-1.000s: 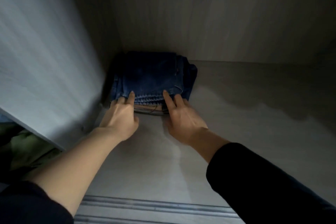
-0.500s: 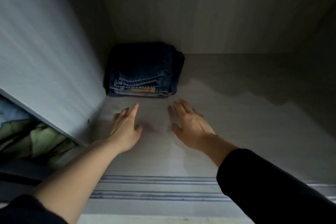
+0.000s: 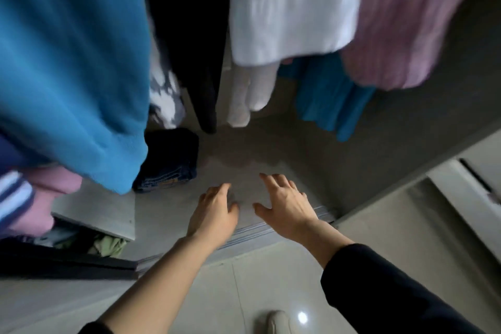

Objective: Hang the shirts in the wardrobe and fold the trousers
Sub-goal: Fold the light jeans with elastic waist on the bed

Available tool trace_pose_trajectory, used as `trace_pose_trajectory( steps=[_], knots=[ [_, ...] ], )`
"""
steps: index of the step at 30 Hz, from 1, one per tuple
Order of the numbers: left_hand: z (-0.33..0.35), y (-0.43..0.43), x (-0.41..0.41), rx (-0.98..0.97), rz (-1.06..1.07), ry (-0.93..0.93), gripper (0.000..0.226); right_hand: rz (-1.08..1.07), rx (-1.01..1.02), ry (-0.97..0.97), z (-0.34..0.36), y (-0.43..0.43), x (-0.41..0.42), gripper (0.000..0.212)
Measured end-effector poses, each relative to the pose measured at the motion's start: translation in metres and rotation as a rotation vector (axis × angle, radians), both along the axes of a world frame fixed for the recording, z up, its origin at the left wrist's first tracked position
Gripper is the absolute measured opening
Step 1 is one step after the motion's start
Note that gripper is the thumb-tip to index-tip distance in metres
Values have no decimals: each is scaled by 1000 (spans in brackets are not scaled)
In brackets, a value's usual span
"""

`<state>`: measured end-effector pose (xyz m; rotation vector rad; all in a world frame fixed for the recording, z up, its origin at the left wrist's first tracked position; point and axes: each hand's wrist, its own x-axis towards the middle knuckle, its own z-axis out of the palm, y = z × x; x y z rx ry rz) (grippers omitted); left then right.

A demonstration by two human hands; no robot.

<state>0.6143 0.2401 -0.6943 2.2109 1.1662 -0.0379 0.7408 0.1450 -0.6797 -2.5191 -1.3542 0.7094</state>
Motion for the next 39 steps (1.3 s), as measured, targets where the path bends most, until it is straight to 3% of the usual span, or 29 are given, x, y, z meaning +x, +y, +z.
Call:
trace_pose_trajectory(
  steps=[6, 12, 18, 26, 33, 39],
  knots=[
    [168, -70, 12, -38, -172, -26, 41, -195, -35, -9, 173, -94, -5, 68],
    [262, -129, 61, 42, -455, -26, 35, -540, 59, 36, 249, -193, 4, 70],
    [299, -223, 146, 70, -746, 3, 37, -779, 43, 2, 287, -301, 40, 72],
    [322, -384, 287, 94, -1011, -9, 40, -1018, 35, -69, 316, -458, 147, 70],
    [330, -518, 398, 64, -1107, -7, 42, -1144, -9, -68, 328, -596, 242, 66],
    [328, -582, 491, 63, -1137, -11, 44, -1173, -8, -57, 325, -661, 325, 70]
  ],
)
